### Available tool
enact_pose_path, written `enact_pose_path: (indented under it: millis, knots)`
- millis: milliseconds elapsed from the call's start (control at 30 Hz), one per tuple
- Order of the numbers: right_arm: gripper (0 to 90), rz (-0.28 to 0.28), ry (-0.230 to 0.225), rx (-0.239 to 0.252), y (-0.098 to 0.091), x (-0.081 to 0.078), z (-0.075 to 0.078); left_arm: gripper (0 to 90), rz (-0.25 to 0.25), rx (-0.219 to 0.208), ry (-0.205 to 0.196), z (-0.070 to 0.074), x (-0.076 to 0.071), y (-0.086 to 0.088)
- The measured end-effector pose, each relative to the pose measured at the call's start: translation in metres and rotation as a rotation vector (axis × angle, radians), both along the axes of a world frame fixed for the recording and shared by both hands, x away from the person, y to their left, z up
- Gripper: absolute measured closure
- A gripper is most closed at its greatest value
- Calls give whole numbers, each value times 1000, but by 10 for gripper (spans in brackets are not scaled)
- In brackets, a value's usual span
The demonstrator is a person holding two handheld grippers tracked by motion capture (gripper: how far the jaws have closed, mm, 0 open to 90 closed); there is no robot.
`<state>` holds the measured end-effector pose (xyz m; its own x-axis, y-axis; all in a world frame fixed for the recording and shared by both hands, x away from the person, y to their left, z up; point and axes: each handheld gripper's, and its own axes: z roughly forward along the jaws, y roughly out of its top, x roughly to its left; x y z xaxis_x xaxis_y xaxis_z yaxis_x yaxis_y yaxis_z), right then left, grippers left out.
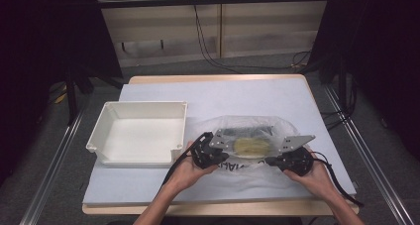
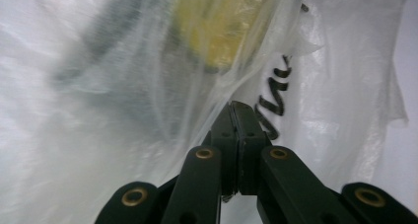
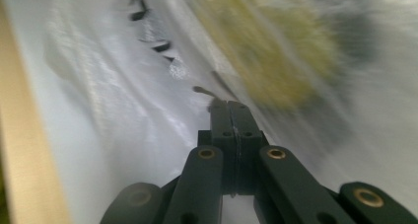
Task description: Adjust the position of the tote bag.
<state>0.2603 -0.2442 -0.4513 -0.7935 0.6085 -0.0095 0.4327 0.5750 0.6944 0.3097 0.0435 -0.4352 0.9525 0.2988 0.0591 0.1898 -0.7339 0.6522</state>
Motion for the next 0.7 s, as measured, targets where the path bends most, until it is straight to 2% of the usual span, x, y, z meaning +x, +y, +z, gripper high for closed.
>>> enact_pose_path:
  millis: [100,200,233,300,367,433,533,600,633,667,700]
  knots:
    - [900,-35,-31,-22,-5,5,6,894,26,31,-10,5,5,2]
    - [900,-70,-47,-54,-10,9,11,894,33,34,2,6,11,3]
    - [900,-75,-41,-46,-12,11,12,894,21,21,4,7,8,3]
    - [900,-71,-49,-38,-11,11,13,895,-5,23,-5,7,2,0]
    - [900,-67,-48,-59,-8,12,11,895,-42,33,14,5,-1,-4]
    - [900,-74,-54,-78,-5,15,10,891,-59,40,25,2,-2,-10]
    - [900,-60,-42,-57,-3,17,9,881,-65,64,25,-5,0,-15]
    - [900,-45,-22,-49,-2,17,6,877,-56,75,48,-11,3,-15]
    - [900,-40,-20,-61,-1,17,3,877,-42,84,51,-14,5,-15]
    - [900,-32,-8,-62,0,17,-1,877,-23,76,61,-17,6,-14]
    - [900,-37,-3,-72,-1,16,-4,877,-22,78,65,-20,8,-12]
